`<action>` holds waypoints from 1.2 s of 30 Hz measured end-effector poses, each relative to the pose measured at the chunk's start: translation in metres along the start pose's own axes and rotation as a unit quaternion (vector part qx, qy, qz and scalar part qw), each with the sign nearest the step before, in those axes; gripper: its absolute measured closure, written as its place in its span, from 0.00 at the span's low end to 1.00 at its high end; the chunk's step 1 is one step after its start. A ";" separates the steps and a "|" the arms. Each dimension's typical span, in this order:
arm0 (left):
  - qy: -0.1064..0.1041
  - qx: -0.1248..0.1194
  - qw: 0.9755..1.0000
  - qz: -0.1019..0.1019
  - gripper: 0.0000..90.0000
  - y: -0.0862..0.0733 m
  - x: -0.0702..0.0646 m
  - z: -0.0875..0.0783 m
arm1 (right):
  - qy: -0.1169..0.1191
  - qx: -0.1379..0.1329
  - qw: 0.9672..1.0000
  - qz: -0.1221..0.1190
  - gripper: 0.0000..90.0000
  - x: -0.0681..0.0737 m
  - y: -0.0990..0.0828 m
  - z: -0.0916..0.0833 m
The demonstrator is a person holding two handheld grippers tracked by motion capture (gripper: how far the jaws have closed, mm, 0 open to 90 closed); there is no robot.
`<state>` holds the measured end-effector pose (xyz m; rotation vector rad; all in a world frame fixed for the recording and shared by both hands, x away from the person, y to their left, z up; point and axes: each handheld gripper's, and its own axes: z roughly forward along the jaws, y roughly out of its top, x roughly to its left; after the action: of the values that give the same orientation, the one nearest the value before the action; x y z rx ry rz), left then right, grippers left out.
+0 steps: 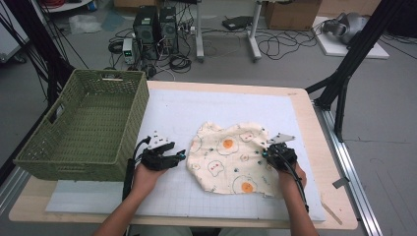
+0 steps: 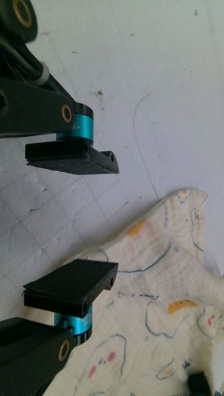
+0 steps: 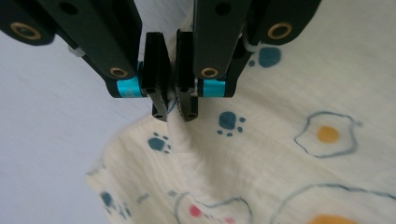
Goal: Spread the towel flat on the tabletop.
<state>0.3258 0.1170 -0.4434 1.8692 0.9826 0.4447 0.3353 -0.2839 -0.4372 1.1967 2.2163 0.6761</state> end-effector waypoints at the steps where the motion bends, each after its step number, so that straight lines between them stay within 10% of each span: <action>1: 0.000 -0.002 1.000 -0.002 0.51 0.000 0.000 0.000 | -0.021 0.008 1.000 -0.009 0.95 -0.001 -0.003 -0.003; 4: 0.003 -0.005 1.000 -0.002 0.51 0.002 0.000 0.003 | -0.061 0.023 0.998 -0.012 0.90 -0.007 -0.016 -0.012; 12: 0.008 -0.018 1.000 -0.013 0.51 0.028 -0.001 0.020 | -0.026 -0.061 0.997 0.030 0.58 -0.014 -0.020 -0.030; 22: 0.002 0.022 0.999 -0.024 0.50 0.047 -0.010 0.075 | -0.006 -0.084 0.996 0.019 0.56 -0.012 -0.014 -0.032; 28: 0.004 0.054 0.999 0.008 0.44 0.049 -0.028 0.098 | 0.003 -0.087 0.996 0.026 0.56 -0.013 -0.016 -0.031; 32: 0.000 0.078 0.994 0.076 0.45 0.046 -0.044 0.105 | 0.005 -0.087 0.996 0.028 0.56 -0.013 -0.017 -0.032; 36: -0.026 0.079 0.991 0.109 0.74 0.046 -0.051 0.103 | 0.009 -0.086 0.996 0.026 0.56 -0.013 -0.017 -0.031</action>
<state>0.3828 0.0072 -0.4489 2.1312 0.8024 0.4555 0.3113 -0.3083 -0.4229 1.1695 2.0996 0.8819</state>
